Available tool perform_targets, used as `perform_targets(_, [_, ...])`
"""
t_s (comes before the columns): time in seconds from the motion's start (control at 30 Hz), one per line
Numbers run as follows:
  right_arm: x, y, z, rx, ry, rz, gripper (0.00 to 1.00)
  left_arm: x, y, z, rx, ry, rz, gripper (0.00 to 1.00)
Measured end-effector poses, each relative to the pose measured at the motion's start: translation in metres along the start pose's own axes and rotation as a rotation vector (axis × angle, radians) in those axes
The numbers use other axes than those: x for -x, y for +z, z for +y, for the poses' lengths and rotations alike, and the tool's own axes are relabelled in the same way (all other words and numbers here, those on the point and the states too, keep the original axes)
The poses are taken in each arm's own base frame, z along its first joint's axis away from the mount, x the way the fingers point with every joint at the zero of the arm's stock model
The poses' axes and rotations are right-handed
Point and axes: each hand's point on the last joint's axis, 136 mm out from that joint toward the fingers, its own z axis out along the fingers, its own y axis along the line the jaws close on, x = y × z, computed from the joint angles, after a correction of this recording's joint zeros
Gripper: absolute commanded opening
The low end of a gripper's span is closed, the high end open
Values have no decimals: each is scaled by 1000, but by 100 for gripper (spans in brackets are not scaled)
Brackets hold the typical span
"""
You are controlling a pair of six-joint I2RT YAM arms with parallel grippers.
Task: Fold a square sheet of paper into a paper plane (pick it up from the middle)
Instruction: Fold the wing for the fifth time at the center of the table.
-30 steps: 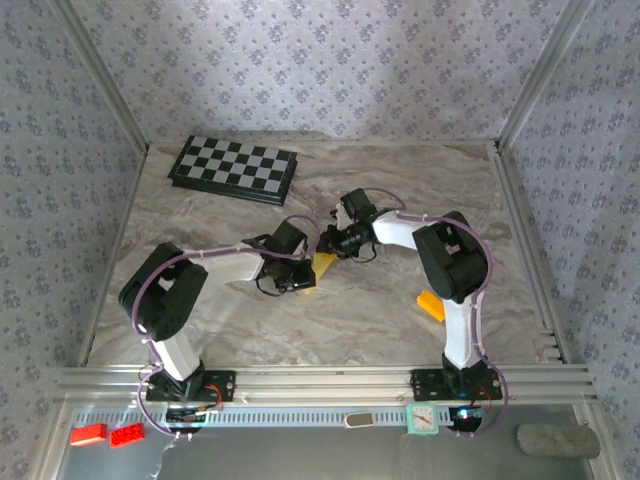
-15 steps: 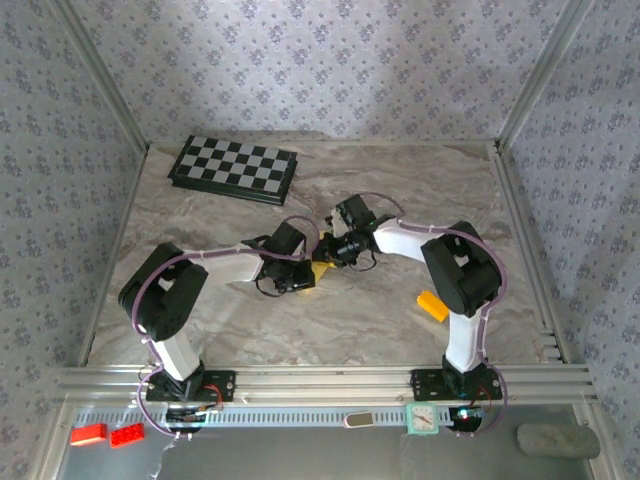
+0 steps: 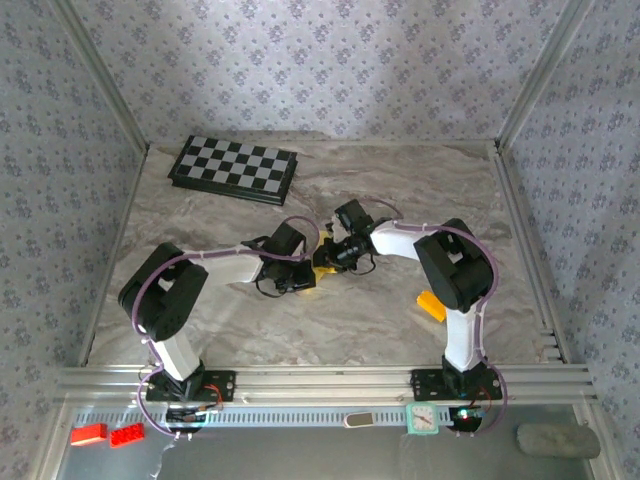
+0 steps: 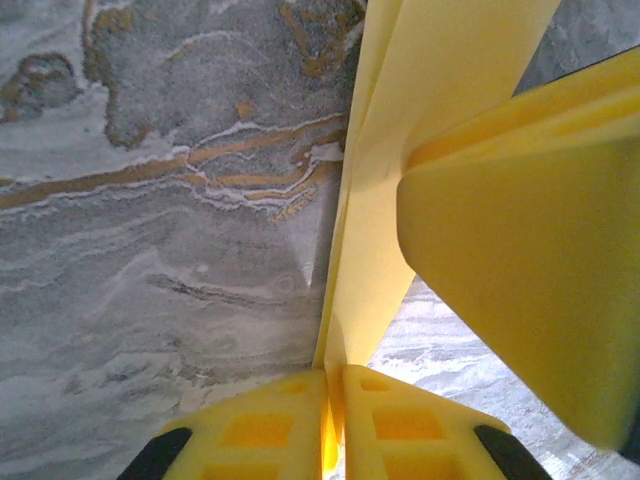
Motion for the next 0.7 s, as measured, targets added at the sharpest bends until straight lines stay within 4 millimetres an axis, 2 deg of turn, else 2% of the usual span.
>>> perform_targets(0.23, [0, 2, -6, -30, 17, 9, 25, 0, -6, 2, -4, -6, -9, 15])
perform_targets(0.5, [0, 2, -8, -51, 33, 17, 24, -6, -22, 6, 6, -26, -2, 23])
perform_targets(0.7, [0, 2, -9, -53, 43, 18, 22, 3, -34, -9, -60, -33, -39, 17])
